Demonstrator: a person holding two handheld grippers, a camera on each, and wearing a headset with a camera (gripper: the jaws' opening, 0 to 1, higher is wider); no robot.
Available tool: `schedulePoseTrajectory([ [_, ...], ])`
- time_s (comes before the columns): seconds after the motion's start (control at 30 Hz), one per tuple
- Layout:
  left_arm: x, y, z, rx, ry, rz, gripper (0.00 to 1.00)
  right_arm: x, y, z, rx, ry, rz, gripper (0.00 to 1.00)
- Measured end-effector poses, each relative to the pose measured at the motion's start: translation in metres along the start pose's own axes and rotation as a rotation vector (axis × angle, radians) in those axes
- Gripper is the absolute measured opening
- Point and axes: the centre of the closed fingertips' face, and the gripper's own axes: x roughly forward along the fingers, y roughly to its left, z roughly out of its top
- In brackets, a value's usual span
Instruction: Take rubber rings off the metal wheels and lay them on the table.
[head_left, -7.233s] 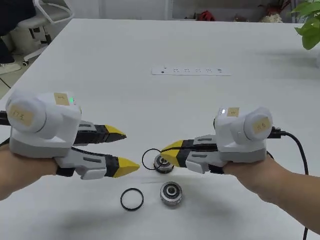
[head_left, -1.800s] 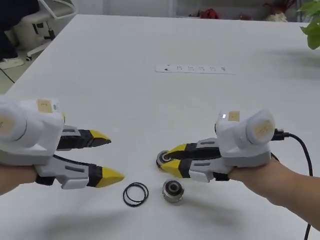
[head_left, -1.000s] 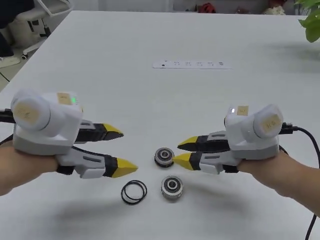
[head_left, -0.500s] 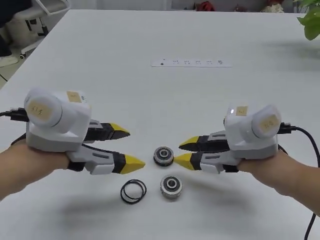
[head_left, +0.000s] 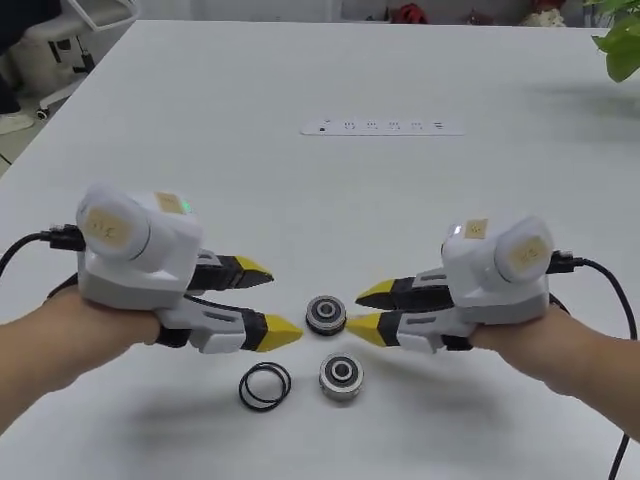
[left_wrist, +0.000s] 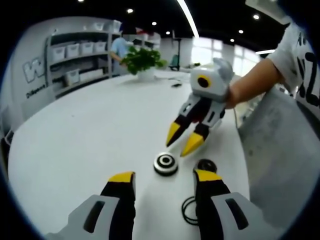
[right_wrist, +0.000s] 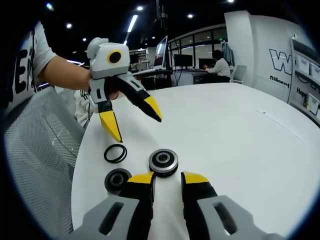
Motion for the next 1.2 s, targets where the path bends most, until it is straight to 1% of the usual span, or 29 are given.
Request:
schedulePoseTrajectory([
  [0.27, 0.008, 0.000, -0.002, -0.010, 0.004, -0.006, 0.44, 0.003, 0.000, -0.003, 0.005, 0.005, 0.000, 0.18],
  [0.67, 0.019, -0.003, -0.001, -0.019, 0.005, -0.024, 0.40, 0.004, 0.002, -0.003, 0.010, 0.000, 0.002, 0.18],
  [1.2, 0.031, -0.007, 0.002, -0.003, 0.012, -0.039, 0.34, 0.005, 0.003, -0.005, 0.018, -0.003, 0.007, 0.18],
])
